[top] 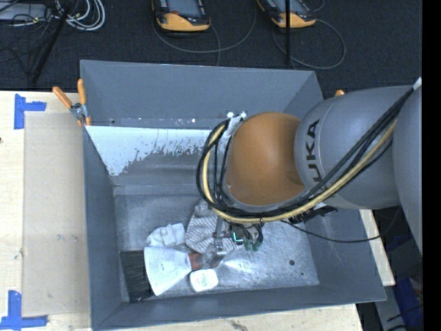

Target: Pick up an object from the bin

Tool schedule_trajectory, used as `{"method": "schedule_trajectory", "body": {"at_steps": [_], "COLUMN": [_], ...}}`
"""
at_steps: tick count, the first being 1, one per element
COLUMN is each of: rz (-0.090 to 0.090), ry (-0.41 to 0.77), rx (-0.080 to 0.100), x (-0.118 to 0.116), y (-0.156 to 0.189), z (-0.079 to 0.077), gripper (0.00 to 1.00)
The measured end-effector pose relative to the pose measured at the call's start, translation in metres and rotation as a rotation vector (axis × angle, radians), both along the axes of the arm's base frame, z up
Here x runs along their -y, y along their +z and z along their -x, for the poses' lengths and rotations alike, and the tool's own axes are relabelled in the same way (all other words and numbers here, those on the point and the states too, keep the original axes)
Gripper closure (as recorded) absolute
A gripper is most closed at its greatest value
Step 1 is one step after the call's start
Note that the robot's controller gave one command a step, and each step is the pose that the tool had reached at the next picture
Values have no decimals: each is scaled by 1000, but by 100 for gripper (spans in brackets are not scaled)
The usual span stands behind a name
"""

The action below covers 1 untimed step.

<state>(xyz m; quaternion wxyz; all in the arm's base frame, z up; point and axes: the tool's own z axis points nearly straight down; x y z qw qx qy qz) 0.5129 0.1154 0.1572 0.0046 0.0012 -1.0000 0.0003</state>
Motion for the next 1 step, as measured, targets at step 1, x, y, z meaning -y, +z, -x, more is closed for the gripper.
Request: {"method": "schedule_trajectory", "body": {"at_steps": [1], "rz": [0], "ry": [-1], "rx": [3], "x": [0], "y": [2], "z": [-1], "gripper": [0]}}
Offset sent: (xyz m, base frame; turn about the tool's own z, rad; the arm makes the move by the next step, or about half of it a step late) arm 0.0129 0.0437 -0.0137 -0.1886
